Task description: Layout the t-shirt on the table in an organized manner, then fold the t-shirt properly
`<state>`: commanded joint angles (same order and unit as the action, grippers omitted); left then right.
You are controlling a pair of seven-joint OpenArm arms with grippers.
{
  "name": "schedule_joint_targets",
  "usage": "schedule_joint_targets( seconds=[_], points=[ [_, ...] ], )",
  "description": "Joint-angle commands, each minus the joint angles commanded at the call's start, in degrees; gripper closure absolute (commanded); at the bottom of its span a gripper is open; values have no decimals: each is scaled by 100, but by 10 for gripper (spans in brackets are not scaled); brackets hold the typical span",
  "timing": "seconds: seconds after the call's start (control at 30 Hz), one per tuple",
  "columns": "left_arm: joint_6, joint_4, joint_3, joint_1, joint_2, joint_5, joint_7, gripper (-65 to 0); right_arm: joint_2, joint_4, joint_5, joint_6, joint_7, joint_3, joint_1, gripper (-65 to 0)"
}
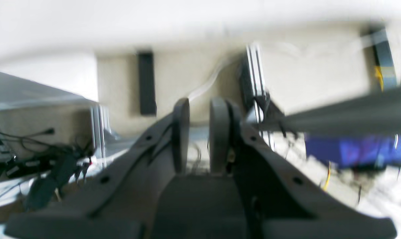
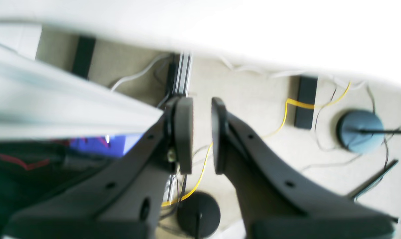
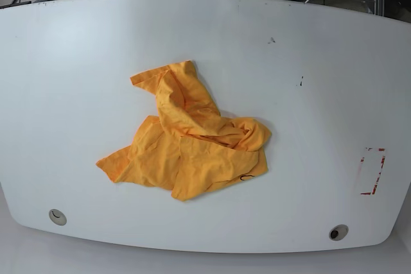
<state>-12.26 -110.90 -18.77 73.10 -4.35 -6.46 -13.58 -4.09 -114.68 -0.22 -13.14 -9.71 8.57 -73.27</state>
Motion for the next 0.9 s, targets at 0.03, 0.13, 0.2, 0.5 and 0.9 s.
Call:
schedule_joint_targets(
  seconds=[0.03, 0.13, 0.2, 0.5, 0.9],
  points=[
    [0, -88, -62, -9, -9, -105, 9, -99, 0, -9, 0, 0, 0, 0, 44, -92],
    [0, -299, -158, -176, -18, -343, 0, -99, 0, -9, 0, 0, -9, 0, 211, -92],
    [0, -334, -176, -325, 0, -396, 0, -99, 9, -9, 0, 0, -9, -18, 334, -92],
    [0, -325, -185, -1266, -9, -360, 18, -100, 193, -18, -9, -9, -9, -26, 1143, -92],
    [0, -316, -176, -2356, -70, -352, 97, -167, 308, -18, -26, 9, 123, -387, 2400, -174]
  ],
)
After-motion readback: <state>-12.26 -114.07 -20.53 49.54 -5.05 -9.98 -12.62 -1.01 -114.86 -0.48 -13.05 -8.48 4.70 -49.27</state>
